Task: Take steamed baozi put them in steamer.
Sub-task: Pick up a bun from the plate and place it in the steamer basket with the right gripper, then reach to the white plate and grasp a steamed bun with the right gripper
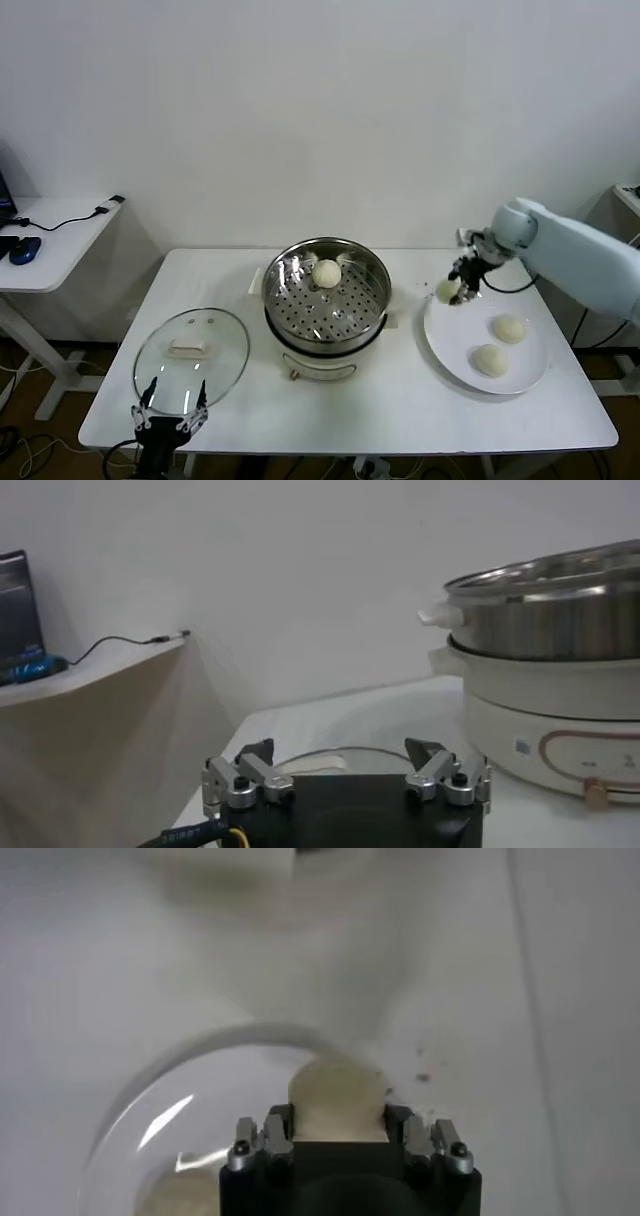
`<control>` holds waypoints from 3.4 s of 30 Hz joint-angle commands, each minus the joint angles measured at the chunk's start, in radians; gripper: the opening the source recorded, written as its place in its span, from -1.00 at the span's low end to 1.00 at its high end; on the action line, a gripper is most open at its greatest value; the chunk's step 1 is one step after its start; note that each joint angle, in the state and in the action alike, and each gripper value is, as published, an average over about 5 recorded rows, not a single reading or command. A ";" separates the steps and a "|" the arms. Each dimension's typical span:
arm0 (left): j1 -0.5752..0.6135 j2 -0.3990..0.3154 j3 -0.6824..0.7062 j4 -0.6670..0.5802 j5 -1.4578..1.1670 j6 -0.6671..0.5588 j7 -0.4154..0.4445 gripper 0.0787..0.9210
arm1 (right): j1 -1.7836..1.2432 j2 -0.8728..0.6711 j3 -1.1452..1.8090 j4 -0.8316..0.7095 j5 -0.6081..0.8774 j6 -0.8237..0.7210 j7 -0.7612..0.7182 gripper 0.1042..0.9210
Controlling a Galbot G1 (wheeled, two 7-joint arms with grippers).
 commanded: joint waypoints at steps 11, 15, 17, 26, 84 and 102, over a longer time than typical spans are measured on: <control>0.037 0.019 0.009 -0.020 -0.017 -0.018 0.000 0.77 | 0.467 0.310 -0.331 0.155 0.522 -0.121 0.091 0.20; 0.045 0.026 0.005 -0.026 -0.015 -0.017 -0.001 0.77 | 0.408 0.393 -0.330 0.168 0.525 -0.152 0.141 0.20; 0.048 0.027 0.005 -0.028 -0.015 -0.017 -0.001 0.77 | 0.370 0.427 -0.329 0.167 0.523 -0.165 0.167 0.20; 0.051 0.022 0.001 -0.044 -0.021 -0.008 0.000 0.77 | 0.207 0.545 -0.313 0.078 0.510 -0.183 0.220 0.20; 0.041 0.015 0.028 -0.034 0.027 -0.007 -0.005 0.77 | 0.370 -0.382 -0.393 0.517 0.099 -0.005 0.036 0.76; 0.057 0.006 0.015 -0.054 0.036 0.003 -0.004 0.77 | -0.408 -0.442 0.201 0.312 -0.306 0.049 0.003 0.76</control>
